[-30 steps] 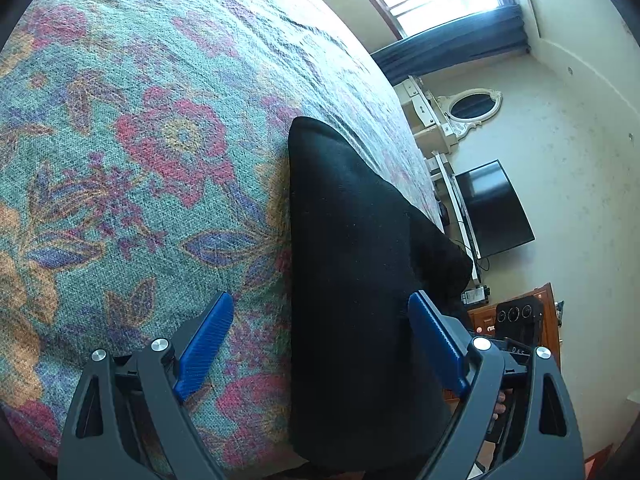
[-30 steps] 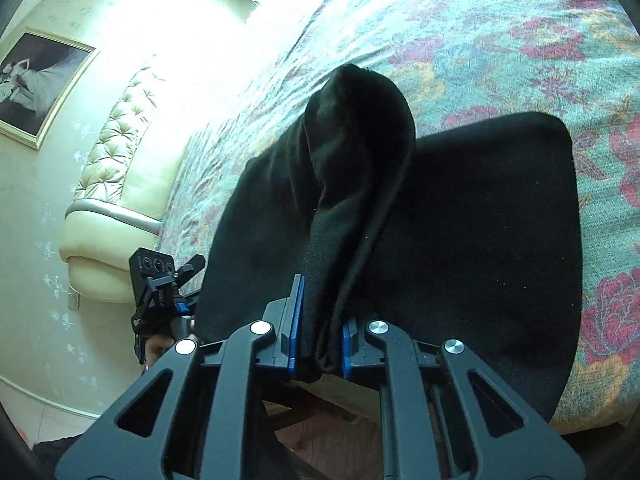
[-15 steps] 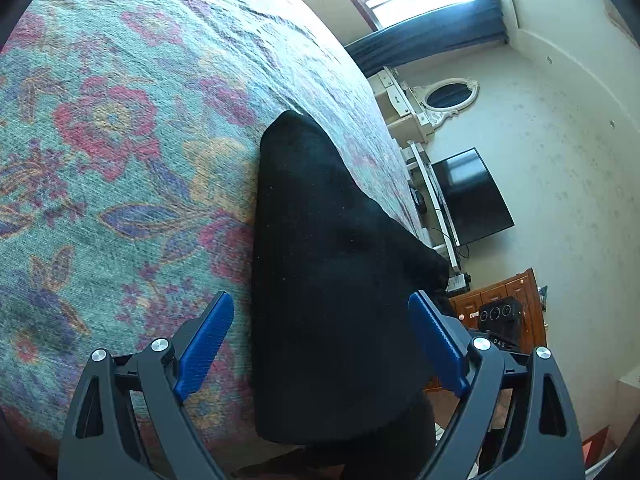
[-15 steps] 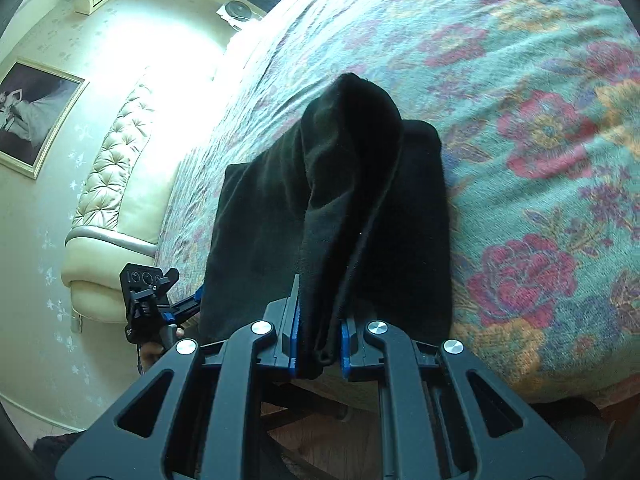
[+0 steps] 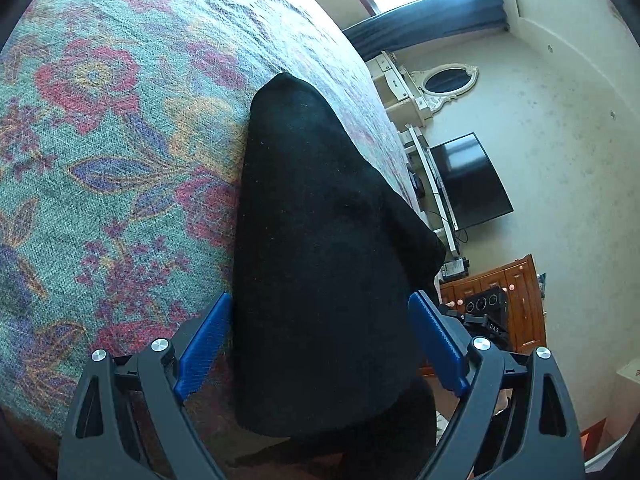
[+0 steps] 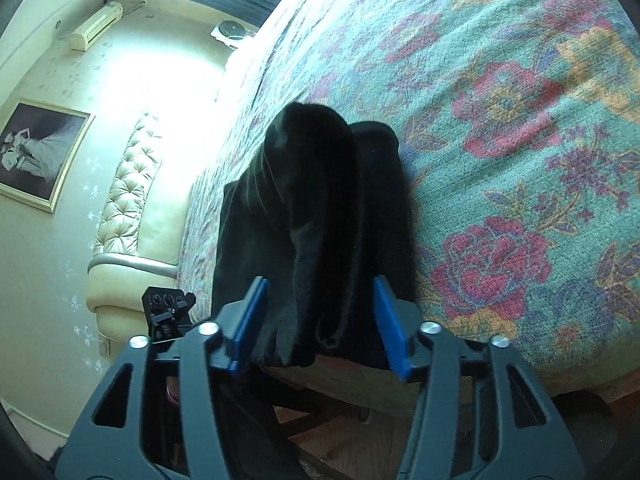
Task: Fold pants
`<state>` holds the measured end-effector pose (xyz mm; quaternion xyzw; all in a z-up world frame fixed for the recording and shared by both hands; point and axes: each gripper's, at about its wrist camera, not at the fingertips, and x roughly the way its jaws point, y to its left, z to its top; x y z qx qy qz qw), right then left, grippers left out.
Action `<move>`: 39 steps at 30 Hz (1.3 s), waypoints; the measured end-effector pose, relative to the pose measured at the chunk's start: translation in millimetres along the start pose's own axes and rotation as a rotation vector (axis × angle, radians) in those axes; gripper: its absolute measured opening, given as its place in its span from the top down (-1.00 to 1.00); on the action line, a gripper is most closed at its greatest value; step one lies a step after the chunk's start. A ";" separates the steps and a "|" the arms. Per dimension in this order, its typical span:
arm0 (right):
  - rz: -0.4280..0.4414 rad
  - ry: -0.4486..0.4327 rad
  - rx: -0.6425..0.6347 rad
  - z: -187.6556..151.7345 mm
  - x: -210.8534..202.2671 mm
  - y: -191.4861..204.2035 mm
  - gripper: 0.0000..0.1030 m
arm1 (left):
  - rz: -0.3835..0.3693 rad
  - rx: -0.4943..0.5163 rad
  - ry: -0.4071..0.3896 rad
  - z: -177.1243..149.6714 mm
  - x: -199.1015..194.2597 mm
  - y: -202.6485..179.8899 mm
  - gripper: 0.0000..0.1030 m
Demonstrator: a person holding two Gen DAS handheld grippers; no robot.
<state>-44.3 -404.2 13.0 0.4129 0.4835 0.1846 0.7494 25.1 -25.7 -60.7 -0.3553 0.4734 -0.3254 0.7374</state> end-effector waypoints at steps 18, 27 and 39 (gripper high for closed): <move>0.084 0.068 0.111 -14.4 19.5 -38.1 -0.49 | -0.056 -0.075 0.047 -17.9 -18.2 21.8 -0.70; 0.057 0.080 0.106 -16.4 21.9 -39.1 0.13 | -0.075 -0.138 0.069 -26.6 -18.0 27.1 -0.70; 0.178 0.066 0.156 -15.8 9.7 -56.3 -0.77 | -0.063 -0.162 0.069 -24.6 -19.8 29.8 -0.70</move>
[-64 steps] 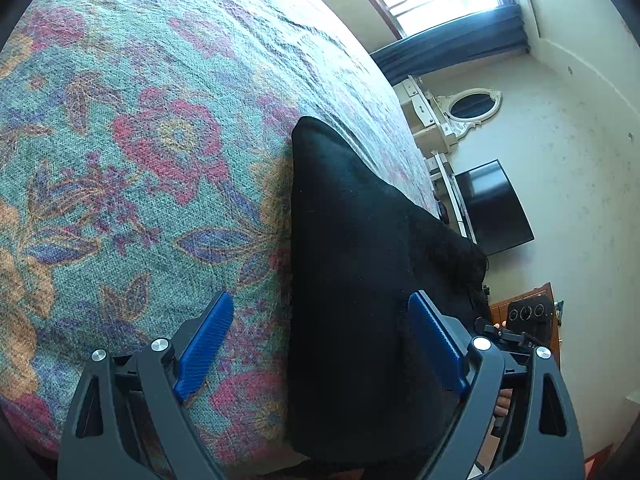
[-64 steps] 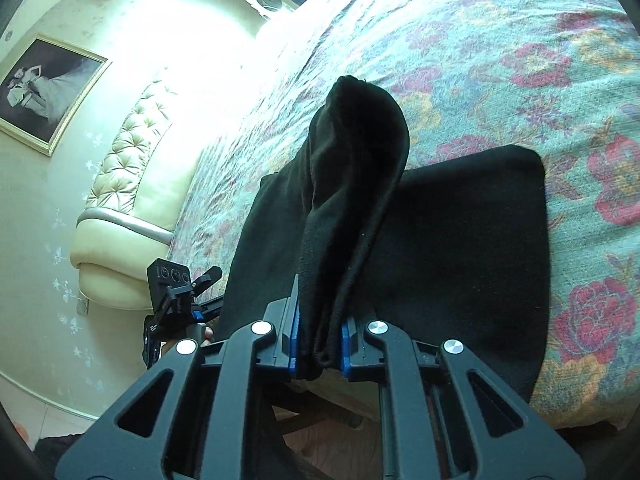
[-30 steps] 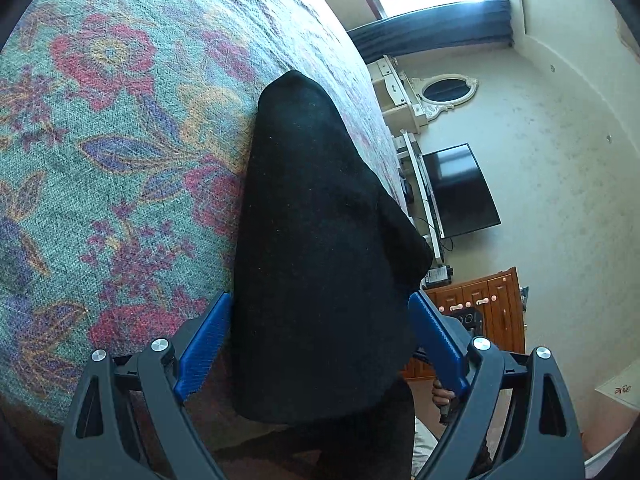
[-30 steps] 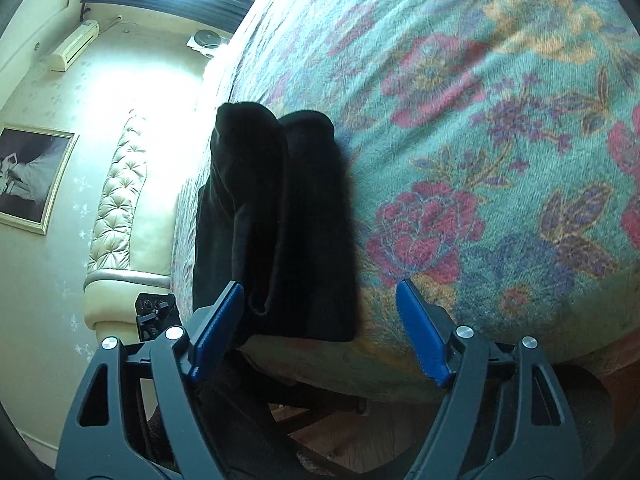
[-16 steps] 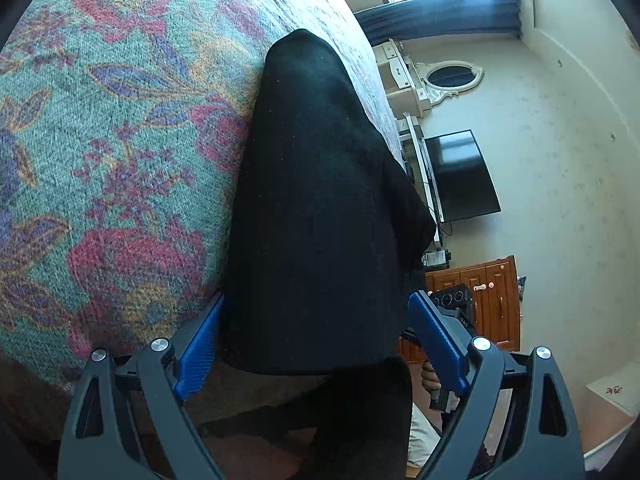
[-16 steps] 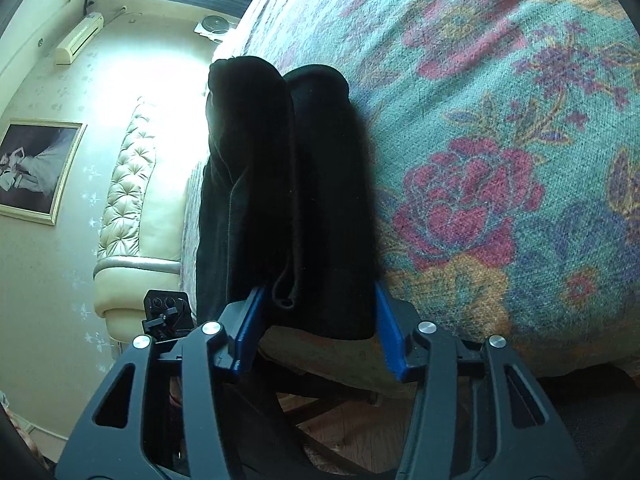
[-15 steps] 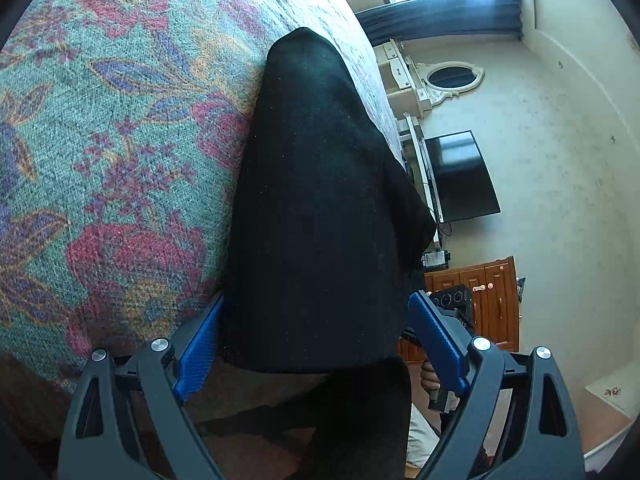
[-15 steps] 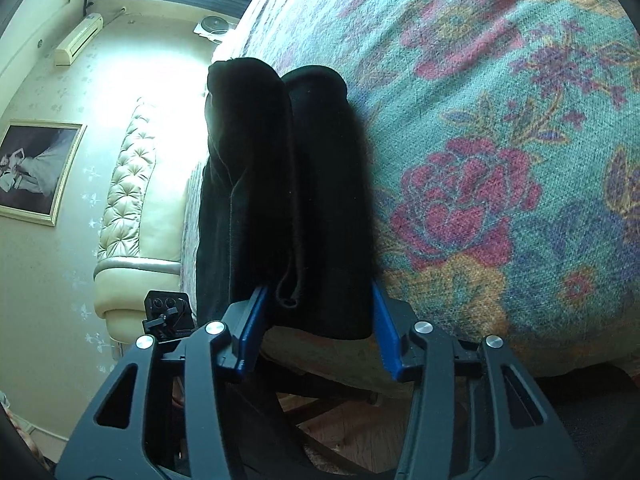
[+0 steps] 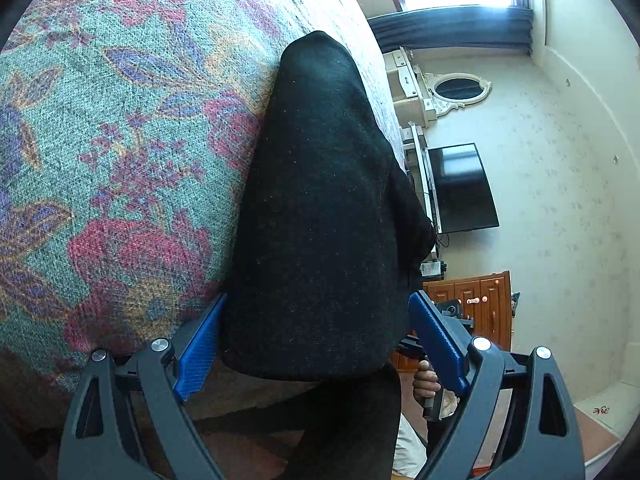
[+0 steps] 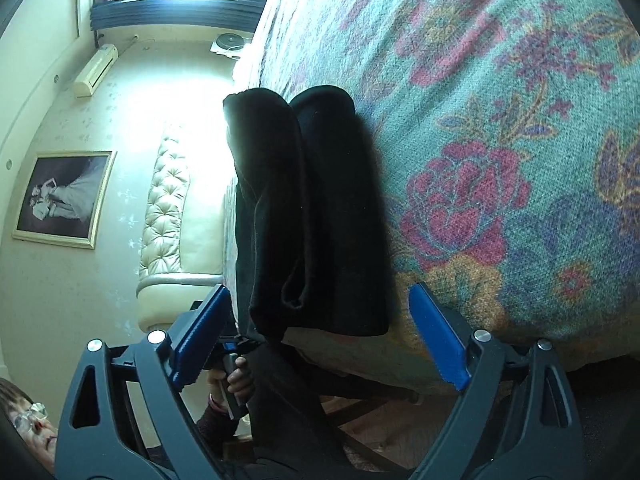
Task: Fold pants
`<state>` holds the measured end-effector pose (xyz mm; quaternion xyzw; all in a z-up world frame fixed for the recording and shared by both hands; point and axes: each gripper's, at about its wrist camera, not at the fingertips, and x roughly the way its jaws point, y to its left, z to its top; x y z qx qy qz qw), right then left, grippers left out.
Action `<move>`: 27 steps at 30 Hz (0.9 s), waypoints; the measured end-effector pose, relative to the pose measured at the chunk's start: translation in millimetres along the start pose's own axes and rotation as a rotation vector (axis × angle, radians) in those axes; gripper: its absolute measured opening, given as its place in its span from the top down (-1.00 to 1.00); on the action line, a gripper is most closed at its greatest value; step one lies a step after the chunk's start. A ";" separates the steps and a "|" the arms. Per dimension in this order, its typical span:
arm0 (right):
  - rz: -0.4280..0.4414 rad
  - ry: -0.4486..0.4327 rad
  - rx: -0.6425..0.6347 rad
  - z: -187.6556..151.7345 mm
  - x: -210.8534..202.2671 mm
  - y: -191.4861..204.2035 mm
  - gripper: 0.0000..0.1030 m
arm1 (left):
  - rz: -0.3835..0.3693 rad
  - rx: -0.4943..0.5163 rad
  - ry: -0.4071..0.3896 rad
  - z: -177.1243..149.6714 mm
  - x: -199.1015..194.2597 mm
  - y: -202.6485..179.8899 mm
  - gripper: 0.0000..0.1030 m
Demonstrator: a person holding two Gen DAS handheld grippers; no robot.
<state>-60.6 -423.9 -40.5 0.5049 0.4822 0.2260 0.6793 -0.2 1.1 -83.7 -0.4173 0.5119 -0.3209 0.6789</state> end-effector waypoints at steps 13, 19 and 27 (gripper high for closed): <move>-0.143 0.036 -0.103 -4.2 17.6 13.3 0.04 | 0.093 0.101 -0.011 0.2 20.2 -28.1 -0.39; -0.109 0.035 -0.088 -4.3 10.7 0.4 0.15 | 0.156 0.117 0.003 0.3 20.1 -24.7 0.01; -0.105 0.016 -0.110 2.2 -1.1 1.1 0.33 | 0.170 0.132 -0.006 -2.0 22.9 -30.1 0.21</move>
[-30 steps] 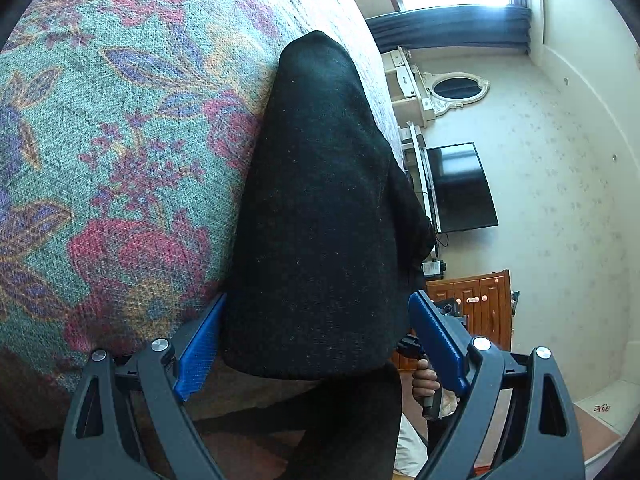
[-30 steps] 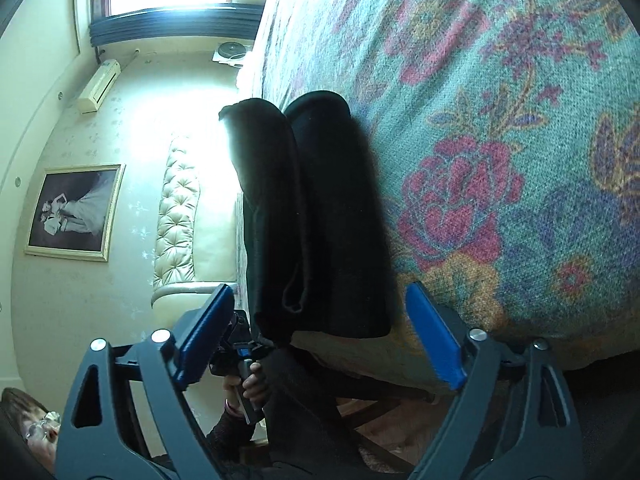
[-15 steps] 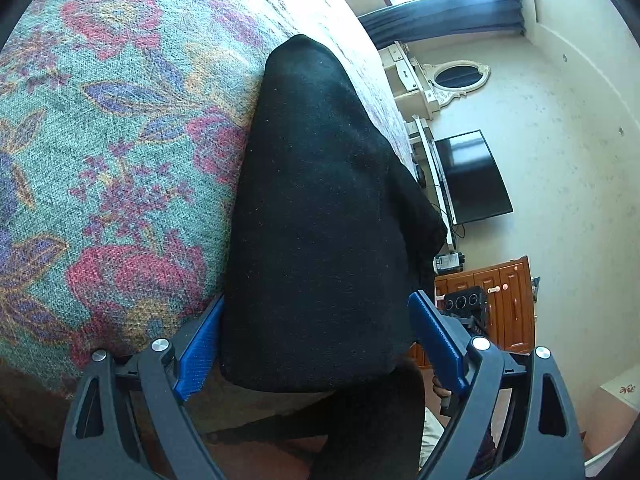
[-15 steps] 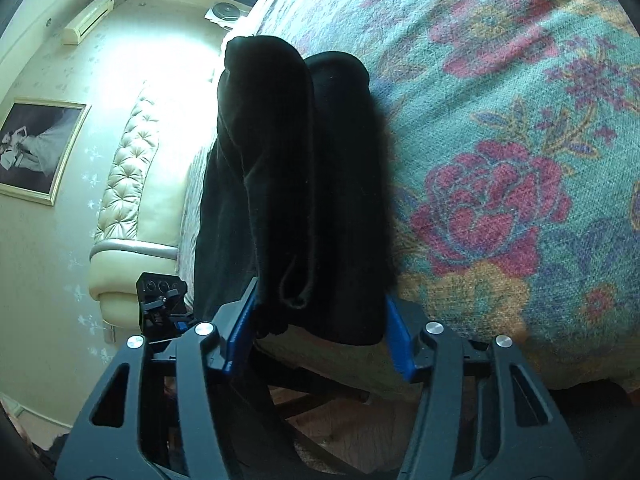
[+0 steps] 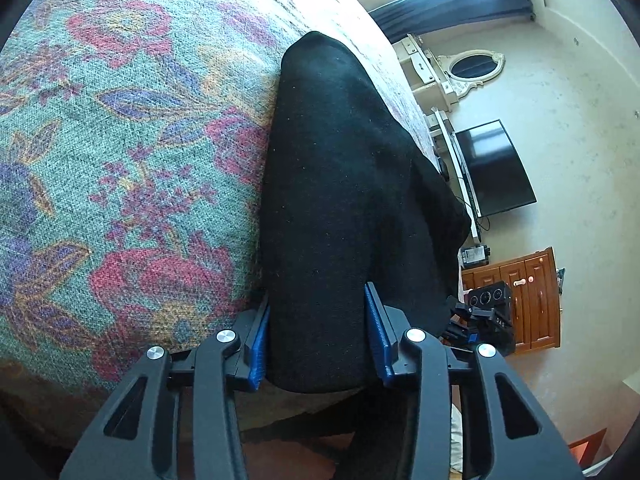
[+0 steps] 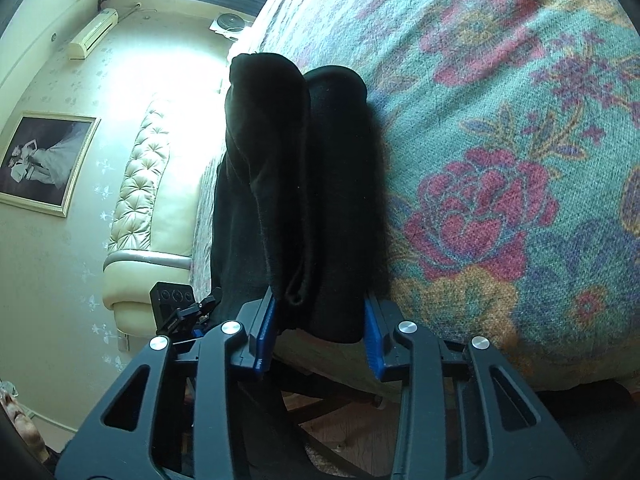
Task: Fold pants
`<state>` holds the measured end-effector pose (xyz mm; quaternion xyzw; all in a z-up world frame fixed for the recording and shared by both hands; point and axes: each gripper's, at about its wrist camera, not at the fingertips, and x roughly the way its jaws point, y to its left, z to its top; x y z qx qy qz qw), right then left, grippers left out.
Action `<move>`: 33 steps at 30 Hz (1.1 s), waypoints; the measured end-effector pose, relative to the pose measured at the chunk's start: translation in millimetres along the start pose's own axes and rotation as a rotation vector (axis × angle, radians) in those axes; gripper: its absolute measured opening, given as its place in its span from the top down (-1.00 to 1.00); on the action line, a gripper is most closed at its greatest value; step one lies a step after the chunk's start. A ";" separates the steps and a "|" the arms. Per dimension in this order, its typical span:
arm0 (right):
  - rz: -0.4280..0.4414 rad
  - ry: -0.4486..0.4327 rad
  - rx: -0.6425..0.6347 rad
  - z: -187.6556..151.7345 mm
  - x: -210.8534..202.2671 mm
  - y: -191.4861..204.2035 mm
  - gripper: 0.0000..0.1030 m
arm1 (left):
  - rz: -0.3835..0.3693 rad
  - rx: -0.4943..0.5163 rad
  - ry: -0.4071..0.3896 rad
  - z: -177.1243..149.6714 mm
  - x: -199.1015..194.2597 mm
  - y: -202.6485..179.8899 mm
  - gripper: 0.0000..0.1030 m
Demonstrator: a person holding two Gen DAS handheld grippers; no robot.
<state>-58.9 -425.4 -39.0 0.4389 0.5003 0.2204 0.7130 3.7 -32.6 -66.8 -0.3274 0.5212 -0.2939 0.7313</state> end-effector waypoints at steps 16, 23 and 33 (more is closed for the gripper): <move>-0.060 -0.053 -0.038 9.6 -28.9 3.3 -0.45 | -0.089 0.052 0.005 0.1 -10.4 7.5 -0.12; -0.007 -0.136 -0.031 54.1 -33.2 3.5 -0.74 | -0.101 0.106 -0.052 40.7 -19.6 6.2 -0.27; 0.001 -0.085 -0.056 109.0 32.7 13.6 -0.75 | -0.080 0.166 -0.002 103.4 46.4 -7.6 -0.27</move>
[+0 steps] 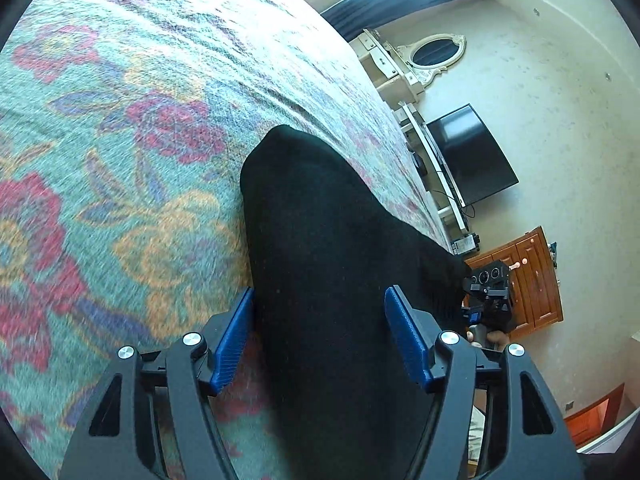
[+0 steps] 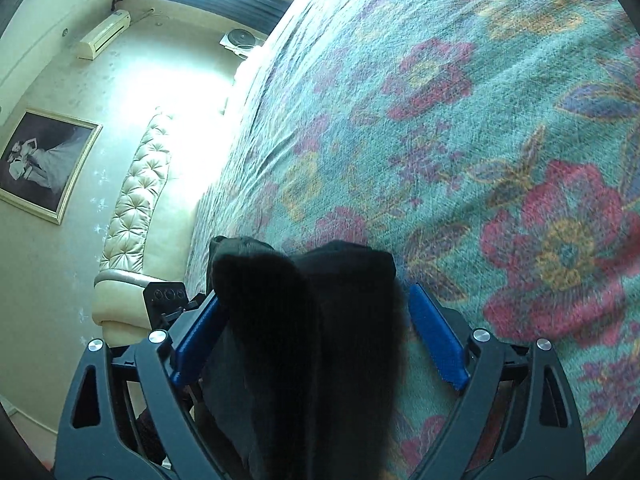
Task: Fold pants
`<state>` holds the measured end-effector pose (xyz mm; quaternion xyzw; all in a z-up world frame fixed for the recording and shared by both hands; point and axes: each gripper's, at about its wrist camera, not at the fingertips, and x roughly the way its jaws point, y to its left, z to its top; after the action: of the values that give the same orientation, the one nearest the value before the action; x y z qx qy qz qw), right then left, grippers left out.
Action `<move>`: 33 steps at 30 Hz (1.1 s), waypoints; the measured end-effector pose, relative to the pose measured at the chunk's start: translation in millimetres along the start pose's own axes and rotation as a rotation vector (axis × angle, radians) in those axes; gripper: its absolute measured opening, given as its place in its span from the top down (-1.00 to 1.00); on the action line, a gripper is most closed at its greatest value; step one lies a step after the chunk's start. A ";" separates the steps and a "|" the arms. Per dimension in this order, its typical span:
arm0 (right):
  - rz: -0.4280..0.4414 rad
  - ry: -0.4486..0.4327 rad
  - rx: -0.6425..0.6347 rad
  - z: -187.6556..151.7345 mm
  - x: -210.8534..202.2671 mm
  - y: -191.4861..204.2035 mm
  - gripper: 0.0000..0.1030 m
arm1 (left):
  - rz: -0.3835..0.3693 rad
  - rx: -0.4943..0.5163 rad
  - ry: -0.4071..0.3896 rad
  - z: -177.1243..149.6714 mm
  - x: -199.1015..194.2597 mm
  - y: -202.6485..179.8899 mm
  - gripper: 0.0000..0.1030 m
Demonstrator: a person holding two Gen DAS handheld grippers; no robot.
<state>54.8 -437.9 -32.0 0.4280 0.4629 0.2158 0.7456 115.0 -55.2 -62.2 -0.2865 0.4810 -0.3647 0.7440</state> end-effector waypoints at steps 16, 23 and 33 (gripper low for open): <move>-0.007 0.021 0.019 9.8 21.7 -2.0 -0.08 | -0.016 -0.056 0.012 25.5 24.3 -1.7 -0.36; -0.012 0.013 0.034 4.5 23.0 -6.6 -0.02 | 0.006 -0.062 0.029 33.1 31.0 -7.8 -0.47; -0.001 -0.004 0.043 -0.1 20.8 -18.0 -0.05 | 0.046 -0.082 0.063 38.4 41.0 -14.5 -0.70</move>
<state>63.4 -432.6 -57.6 0.4440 0.4661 0.2045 0.7374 157.8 -94.2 -57.4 -0.2939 0.5250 -0.3364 0.7245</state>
